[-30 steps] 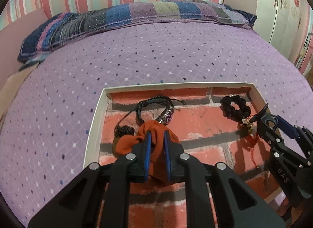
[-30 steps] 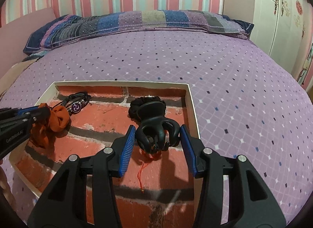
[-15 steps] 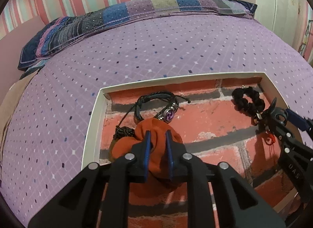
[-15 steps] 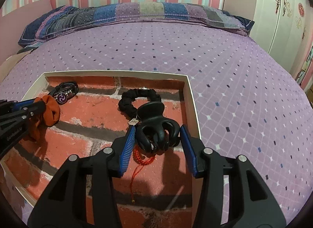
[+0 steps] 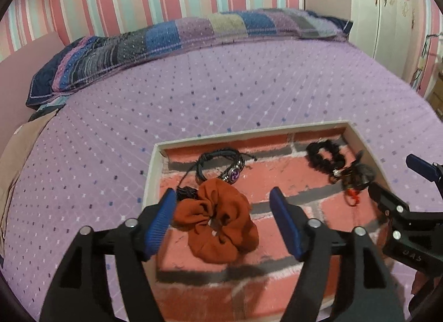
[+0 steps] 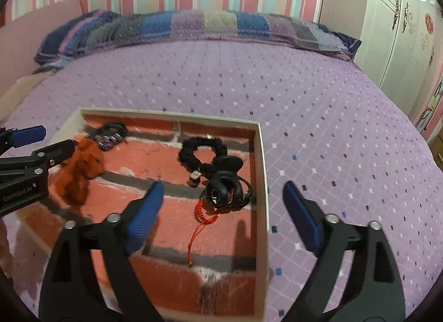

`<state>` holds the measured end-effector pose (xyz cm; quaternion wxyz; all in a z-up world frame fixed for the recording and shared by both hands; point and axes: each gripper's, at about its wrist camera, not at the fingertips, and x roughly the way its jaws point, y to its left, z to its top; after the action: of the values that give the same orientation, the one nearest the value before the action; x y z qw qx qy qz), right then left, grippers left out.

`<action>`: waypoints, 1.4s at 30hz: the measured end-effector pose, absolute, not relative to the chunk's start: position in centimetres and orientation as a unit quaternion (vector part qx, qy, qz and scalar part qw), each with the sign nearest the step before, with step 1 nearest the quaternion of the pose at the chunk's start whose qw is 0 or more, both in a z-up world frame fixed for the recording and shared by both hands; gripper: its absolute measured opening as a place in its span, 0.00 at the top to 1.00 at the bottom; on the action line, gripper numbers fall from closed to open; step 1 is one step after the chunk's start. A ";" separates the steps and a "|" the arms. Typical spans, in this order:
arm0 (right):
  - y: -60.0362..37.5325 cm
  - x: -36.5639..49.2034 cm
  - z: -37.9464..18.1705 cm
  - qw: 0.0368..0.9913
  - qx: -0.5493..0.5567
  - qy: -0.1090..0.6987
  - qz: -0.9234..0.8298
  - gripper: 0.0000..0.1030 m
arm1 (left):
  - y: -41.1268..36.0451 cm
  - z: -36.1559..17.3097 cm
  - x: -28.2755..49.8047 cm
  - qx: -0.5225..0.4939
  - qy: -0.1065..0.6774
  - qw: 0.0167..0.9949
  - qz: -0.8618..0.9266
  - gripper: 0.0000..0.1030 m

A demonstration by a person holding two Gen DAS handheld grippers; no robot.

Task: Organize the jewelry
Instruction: 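Lift both tools away and move them back over the bed items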

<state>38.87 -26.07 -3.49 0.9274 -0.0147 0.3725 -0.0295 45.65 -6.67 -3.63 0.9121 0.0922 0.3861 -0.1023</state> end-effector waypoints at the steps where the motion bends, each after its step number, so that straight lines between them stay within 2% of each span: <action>1: -26.2 38.3 -2.9 0.929 -0.015 0.368 -0.028 0.08 | -6.4 -2.9 45.1 0.088 0.385 0.913 -0.106 0.32; 3: -26.3 36.9 -1.6 0.934 -0.015 0.357 -0.025 0.04 | -5.4 -1.5 44.0 0.075 0.383 0.913 -0.114 0.31; 6: -26.3 34.6 0.0 0.939 -0.021 0.343 -0.028 0.04 | -3.8 0.7 41.9 0.064 0.374 0.918 -0.119 0.31; 7: -26.3 33.8 0.5 0.940 -0.024 0.340 -0.028 0.04 | -3.3 1.3 41.1 0.061 0.370 0.919 -0.120 0.29; 8: -26.3 33.2 0.8 0.940 -0.025 0.338 -0.028 0.04 | -2.7 1.9 40.4 0.059 0.367 0.921 -0.119 0.19; 9: -26.2 32.3 1.2 0.941 -0.026 0.335 -0.028 0.04 | -2.0 2.6 39.4 0.057 0.360 0.924 -0.111 0.17; 13: -26.1 29.5 1.7 0.943 -0.029 0.330 -0.024 0.04 | 0.0 4.1 36.3 0.044 0.343 0.932 -0.108 0.13; 21: -25.8 24.4 -0.3 0.938 -0.022 0.345 -0.018 0.04 | 1.8 3.2 31.0 -0.005 0.350 0.929 -0.118 0.13; 32: -27.2 16.6 -2.9 0.931 0.033 0.361 -0.025 0.04 | 1.9 0.3 20.9 0.021 0.349 0.932 -0.098 0.13; 38: -26.7 15.2 -3.3 0.930 0.028 0.366 -0.019 0.04 | 1.2 -1.6 17.3 0.058 0.352 0.929 -0.101 0.13; 42: -26.2 15.0 -4.0 0.928 0.024 0.372 -0.011 0.04 | 1.9 -2.8 16.1 0.043 0.361 0.925 -0.107 0.13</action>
<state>14.99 -26.16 -4.04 0.9277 0.0239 0.3723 -0.0109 16.05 1.91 -2.81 0.9255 0.0426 0.3608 -0.1071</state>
